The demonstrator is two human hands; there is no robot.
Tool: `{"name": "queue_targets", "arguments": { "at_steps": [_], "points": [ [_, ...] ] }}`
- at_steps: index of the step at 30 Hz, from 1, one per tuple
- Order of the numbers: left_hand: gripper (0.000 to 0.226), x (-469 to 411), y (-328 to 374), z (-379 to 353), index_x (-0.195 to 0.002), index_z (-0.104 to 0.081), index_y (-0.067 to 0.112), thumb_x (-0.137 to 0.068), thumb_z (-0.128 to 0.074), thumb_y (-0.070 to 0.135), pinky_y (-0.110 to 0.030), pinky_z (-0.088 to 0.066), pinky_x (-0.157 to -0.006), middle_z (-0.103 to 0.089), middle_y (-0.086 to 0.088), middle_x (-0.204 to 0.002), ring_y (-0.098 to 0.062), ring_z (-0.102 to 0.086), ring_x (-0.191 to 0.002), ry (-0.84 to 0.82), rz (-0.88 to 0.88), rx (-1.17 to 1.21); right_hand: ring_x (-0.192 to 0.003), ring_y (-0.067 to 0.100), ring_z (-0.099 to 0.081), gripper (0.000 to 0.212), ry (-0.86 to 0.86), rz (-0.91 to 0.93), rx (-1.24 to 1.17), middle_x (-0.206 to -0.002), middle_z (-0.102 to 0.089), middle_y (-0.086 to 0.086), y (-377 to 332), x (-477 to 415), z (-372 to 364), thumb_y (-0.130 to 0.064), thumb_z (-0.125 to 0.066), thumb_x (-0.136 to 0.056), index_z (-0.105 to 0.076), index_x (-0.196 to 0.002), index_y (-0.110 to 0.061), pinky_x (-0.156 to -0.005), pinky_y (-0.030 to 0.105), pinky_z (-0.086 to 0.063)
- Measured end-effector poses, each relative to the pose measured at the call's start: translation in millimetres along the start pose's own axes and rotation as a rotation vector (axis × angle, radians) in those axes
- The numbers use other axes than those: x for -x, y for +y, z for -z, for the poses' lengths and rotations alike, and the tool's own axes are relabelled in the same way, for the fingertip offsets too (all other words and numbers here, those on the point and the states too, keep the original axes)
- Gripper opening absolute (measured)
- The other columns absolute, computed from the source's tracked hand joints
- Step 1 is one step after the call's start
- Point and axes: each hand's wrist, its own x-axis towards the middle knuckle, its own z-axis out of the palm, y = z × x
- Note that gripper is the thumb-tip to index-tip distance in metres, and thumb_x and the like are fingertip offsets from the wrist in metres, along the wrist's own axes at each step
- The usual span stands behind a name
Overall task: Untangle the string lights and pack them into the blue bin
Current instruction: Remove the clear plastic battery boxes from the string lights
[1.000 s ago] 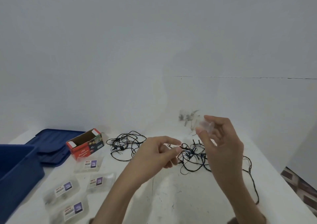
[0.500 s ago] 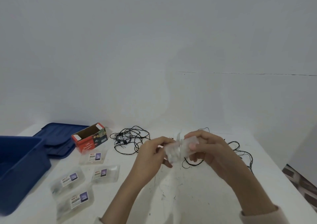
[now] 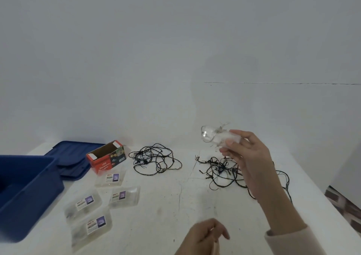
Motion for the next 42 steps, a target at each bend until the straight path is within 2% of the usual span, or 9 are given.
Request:
{"name": "queue_targets", "arguments": {
  "at_steps": [6,10,14,26,29,32,34,37,42],
  "points": [
    [0.038,2.8,0.7,6.2,-0.058,-0.070,0.028,-0.072,-0.051,0.057,-0.016,-0.024,-0.041,-0.039,0.010,-0.040,-0.002,-0.034,-0.037,0.119,-0.139,0.152,-0.061,0.018,-0.064,0.020,0.021,0.100,0.087,-0.086,-0.068,0.014,-1.9,-1.2,1.1,0.009,-0.059,-0.083,-0.060,-0.094,-0.008,-0.064,0.021,-0.055],
    [0.018,-3.6,11.2,14.0,-0.067,-0.073,0.029,-0.081,-0.068,0.039,-0.016,-0.024,-0.046,-0.037,0.011,-0.042,-0.003,-0.029,-0.043,0.054,-0.212,0.070,-0.058,0.015,-0.065,0.021,0.034,0.123,0.108,-0.086,-0.066,0.014,-4.9,-5.1,6.0,0.009,-0.058,-0.084,-0.060,-0.094,-0.009,-0.065,0.021,-0.055],
    [0.021,-11.9,9.0,15.7,-0.067,-0.070,0.035,-0.085,-0.060,0.041,-0.011,-0.030,-0.057,-0.048,0.011,-0.064,0.001,-0.041,-0.055,0.057,-0.222,-0.078,-0.060,0.016,-0.065,0.021,0.020,0.125,0.101,-0.085,-0.065,0.013,-5.7,-2.3,7.6,0.008,-0.058,-0.084,-0.060,-0.095,-0.010,-0.066,0.022,-0.055],
    [0.022,12.4,-21.7,14.3,-0.070,-0.067,0.038,-0.090,-0.057,0.038,-0.011,-0.038,-0.064,-0.061,0.020,-0.067,0.007,-0.052,-0.067,0.031,-0.077,-0.132,-0.060,0.017,-0.064,0.020,-0.064,0.081,0.056,-0.088,-0.067,0.014,9.1,23.6,-1.4,0.008,-0.058,-0.084,-0.060,-0.094,-0.009,-0.065,0.021,-0.054],
    [0.020,20.7,-28.9,23.6,-0.078,-0.070,0.037,-0.091,-0.056,0.033,-0.011,-0.037,-0.072,-0.059,0.016,-0.083,0.005,-0.052,-0.080,0.080,-0.100,-0.183,-0.060,0.014,-0.064,0.021,-0.053,0.110,0.091,-0.087,-0.065,0.012,16.0,29.3,-4.2,0.007,-0.059,-0.084,-0.060,-0.095,-0.011,-0.067,0.020,-0.054],
    [0.020,33.7,-25.9,40.4,-0.085,-0.073,0.029,-0.093,-0.055,0.027,-0.013,-0.038,-0.075,-0.061,0.019,-0.090,0.006,-0.053,-0.087,0.165,-0.113,-0.172,-0.064,0.008,-0.061,0.024,0.034,0.292,0.323,-0.077,-0.059,-0.002,23.4,32.9,-3.1,0.003,-0.062,-0.084,-0.059,-0.097,-0.017,-0.068,0.018,-0.051],
    [0.021,44.8,-17.0,53.1,-0.087,-0.074,0.025,-0.093,-0.054,0.026,-0.019,-0.039,-0.069,-0.066,0.015,-0.083,0.004,-0.053,-0.072,0.198,-0.106,-0.188,-0.063,0.002,-0.054,0.024,0.087,0.434,0.572,-0.072,-0.056,-0.010,26.8,35.9,-1.8,-0.002,-0.064,-0.084,-0.059,-0.098,-0.021,-0.065,0.010,-0.042],
    [0.023,61.7,5.4,70.3,-0.088,-0.073,0.021,-0.094,-0.053,0.029,-0.020,-0.036,-0.060,-0.064,0.003,-0.069,-0.003,-0.049,-0.058,0.199,-0.123,-0.299,-0.067,0.015,-0.052,0.021,0.059,0.563,0.844,-0.076,-0.057,-0.001,30.3,40.0,1.5,0.000,-0.060,-0.084,-0.061,-0.102,-0.012,-0.061,0.009,-0.037],
    [0.020,76.6,62.9,98.0,-0.079,-0.067,0.023,-0.094,-0.053,0.021,-0.019,-0.045,-0.056,-0.060,-0.005,-0.064,-0.013,-0.054,-0.057,0.405,-0.342,-0.478,-0.061,0.013,-0.047,0.025,-0.302,0.359,1.224,-0.072,-0.057,0.002,28.3,44.3,6.1,0.003,-0.057,-0.080,-0.062,-0.098,-0.014,-0.058,0.025,-0.032]
  ]
}}
